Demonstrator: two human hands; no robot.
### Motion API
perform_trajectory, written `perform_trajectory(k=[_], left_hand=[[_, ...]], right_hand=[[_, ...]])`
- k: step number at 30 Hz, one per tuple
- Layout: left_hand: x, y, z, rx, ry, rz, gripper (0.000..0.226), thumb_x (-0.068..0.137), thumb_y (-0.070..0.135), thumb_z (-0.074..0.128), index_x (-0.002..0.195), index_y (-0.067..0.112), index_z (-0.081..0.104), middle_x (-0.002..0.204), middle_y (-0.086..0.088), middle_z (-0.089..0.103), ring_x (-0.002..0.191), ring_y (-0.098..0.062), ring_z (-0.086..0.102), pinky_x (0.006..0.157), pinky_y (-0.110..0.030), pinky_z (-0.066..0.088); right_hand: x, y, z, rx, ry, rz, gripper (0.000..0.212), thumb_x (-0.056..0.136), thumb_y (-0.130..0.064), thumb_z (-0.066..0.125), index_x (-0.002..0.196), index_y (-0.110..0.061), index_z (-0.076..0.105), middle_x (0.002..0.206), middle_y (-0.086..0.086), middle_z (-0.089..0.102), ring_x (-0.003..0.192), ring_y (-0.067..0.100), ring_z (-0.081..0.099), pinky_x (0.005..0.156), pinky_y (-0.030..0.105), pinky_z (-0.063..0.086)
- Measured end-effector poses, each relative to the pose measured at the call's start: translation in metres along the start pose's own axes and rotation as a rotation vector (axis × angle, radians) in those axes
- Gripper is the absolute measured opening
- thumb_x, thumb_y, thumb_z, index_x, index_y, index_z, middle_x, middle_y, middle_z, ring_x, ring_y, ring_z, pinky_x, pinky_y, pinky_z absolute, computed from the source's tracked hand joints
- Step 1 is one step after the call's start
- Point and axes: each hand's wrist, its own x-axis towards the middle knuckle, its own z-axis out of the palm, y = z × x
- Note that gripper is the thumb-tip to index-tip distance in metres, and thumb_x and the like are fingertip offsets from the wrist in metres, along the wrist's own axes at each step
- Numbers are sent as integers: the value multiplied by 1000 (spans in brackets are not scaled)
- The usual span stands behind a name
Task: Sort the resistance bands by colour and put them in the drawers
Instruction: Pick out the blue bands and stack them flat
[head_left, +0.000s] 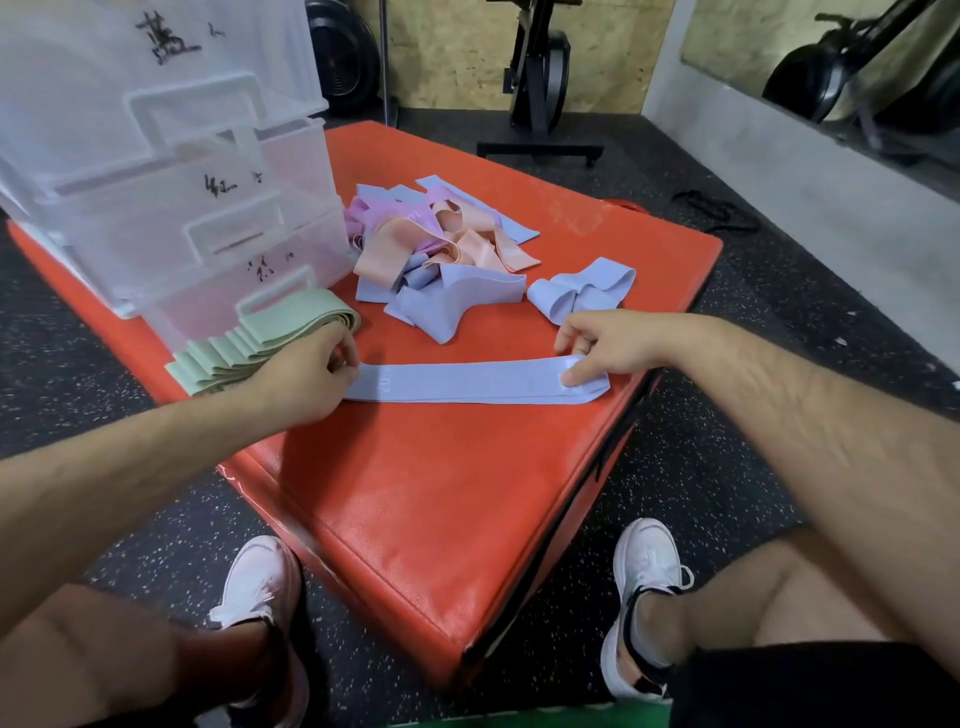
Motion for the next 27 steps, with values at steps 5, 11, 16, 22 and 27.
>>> perform_trajectory(k=[5,11,16,22,27], left_hand=[[2,-1,0,68,-31,-30,4,91,13,62,91,15,59,85,-5,62,75,-22,57,62,-25,42],[2,-5,1,75,-14,-26,5,91,13,63,91,16,59,85,-5,61,74,-20,56,62,-29,43],[5,-10,2,105,7,-8,7,90,13,64,89,18,59,90,-6,59,73,-17,52,61,-26,40],[7,-10,0,244,4,123,4,84,7,68,83,10,65,97,-5,47,91,-23,51,83,-32,42],[22,12,1,260,65,210,3,77,7,65,80,8,64,87,-7,55,86,-31,56,78,-36,45]], right_hand=[[-4,3,-6,96,-28,82,18,90,-31,69,106,-26,62,96,4,63,71,20,63,77,40,57],[-10,5,-7,134,-6,90,35,81,8,69,108,-14,63,108,21,66,72,21,64,75,36,57],[-12,7,-5,93,183,65,27,80,0,74,96,-20,69,92,-5,66,73,13,62,67,27,50],[-13,6,-4,-61,120,75,16,84,-9,72,83,-24,72,65,-13,69,66,8,61,61,23,43],[1,-20,-3,-142,231,-58,12,86,-16,65,88,-26,71,92,-11,67,84,9,60,68,24,46]])
